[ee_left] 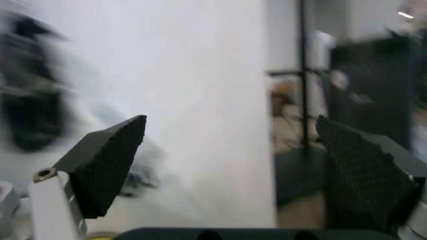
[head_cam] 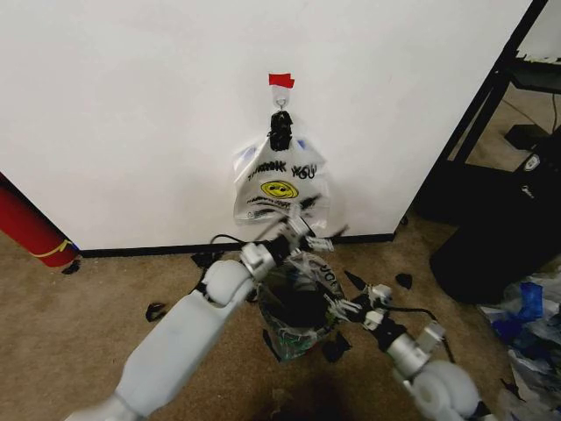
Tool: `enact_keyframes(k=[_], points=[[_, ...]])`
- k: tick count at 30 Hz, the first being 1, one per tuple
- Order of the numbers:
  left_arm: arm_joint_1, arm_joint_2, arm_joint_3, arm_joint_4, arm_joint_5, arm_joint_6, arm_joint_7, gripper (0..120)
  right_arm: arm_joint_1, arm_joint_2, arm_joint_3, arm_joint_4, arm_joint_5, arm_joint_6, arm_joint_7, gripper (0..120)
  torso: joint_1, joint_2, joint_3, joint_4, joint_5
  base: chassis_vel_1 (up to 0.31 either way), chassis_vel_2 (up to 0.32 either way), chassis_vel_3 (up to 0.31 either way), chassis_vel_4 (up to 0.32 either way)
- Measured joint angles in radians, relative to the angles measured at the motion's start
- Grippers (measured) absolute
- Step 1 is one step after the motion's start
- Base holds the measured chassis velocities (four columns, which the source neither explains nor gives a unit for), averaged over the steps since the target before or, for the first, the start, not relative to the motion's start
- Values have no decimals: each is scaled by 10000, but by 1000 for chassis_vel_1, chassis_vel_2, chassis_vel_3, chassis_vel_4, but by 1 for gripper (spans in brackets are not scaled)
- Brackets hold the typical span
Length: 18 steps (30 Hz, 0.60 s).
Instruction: Pick up the garbage bag from the wall and place it over the trash bin.
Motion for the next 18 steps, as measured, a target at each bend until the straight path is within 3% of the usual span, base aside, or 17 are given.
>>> enact_keyframes(k=[3,4,8,11,18], points=[[1010,148,-609,-942,48,166,-560,100,145,-80,788,-616,-853,271,-1091,100,0,0,1,3,0,0,0,0,0],[1010,148,-609,-942,48,166,-560,100,145,-80,788,-616,-853,271,-1091,100,0,0,1,3,0,0,0,0,0],[2008,186,-782,-1571,407,20,-713,100,479,-105,2170,-1705,-1609,565,-3849,100,0,0,1,0,-1,0,0,0,0],[2295,180,-878,-1733,495,-38,-718,100,680,-99,2630,-2185,-2055,678,-4740,100,0,0,1,-3,0,0,0,0,0],[2894,216,-1211,-2022,671,-87,-731,100,991,145,1956,-3290,-2677,1866,-4254,100,0,0,1,0,2,0,0,0,0]])
